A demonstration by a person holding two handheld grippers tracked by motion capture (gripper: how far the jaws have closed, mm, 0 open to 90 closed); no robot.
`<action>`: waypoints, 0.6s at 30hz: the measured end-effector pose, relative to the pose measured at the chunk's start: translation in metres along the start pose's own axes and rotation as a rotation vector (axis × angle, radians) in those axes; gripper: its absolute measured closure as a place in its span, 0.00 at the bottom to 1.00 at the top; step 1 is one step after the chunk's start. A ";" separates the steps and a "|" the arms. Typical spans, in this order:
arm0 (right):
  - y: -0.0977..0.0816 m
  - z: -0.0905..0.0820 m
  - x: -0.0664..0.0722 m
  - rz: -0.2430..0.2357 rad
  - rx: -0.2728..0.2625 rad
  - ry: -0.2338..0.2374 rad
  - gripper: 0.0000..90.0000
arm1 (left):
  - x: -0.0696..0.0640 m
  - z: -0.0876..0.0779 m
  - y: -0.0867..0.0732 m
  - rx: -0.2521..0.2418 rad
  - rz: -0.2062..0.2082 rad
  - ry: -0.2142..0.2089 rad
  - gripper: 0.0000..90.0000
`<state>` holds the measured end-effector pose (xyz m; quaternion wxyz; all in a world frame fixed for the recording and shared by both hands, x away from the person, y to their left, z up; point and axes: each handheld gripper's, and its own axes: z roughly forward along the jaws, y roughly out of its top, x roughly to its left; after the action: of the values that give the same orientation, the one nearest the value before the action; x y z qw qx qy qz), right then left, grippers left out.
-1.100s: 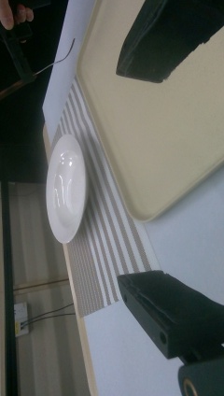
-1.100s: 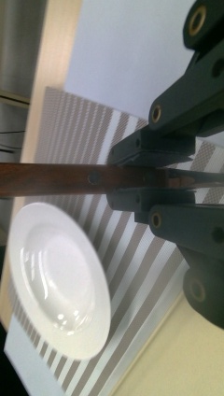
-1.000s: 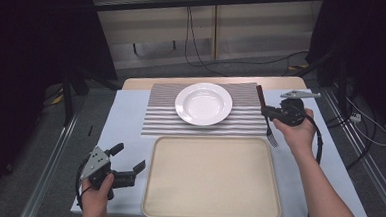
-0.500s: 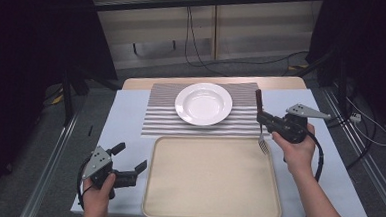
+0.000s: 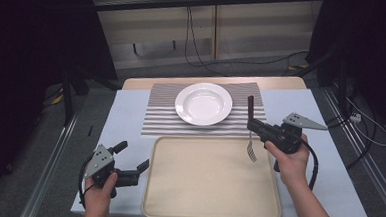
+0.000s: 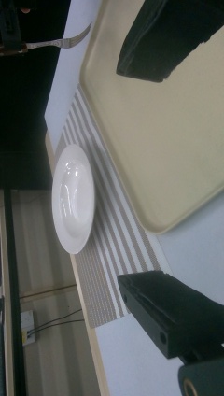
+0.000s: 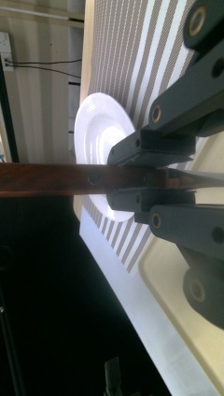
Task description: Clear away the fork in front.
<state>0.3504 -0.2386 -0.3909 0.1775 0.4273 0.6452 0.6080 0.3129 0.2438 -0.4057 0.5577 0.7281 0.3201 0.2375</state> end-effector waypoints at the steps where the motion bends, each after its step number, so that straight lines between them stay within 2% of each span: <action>1: -0.001 0.001 0.002 -0.001 -0.007 0.011 0.87 | -0.001 0.001 0.001 0.000 0.002 -0.004 0.03; 8: -0.007 0.008 0.010 0.021 -0.004 0.057 0.87 | -0.007 0.008 0.007 0.004 0.011 -0.029 0.03; 11: -0.008 0.011 0.017 0.006 -0.006 0.079 0.87 | -0.011 0.011 0.011 0.003 0.008 -0.034 0.03; 18: -0.013 0.017 0.027 0.003 -0.004 0.122 0.87 | -0.018 0.019 0.023 0.001 0.008 -0.052 0.03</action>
<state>0.3434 -0.2063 -0.3983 0.1380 0.3901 0.6530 0.6343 0.3181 0.2141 -0.3881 0.5647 0.7355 0.3026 0.2205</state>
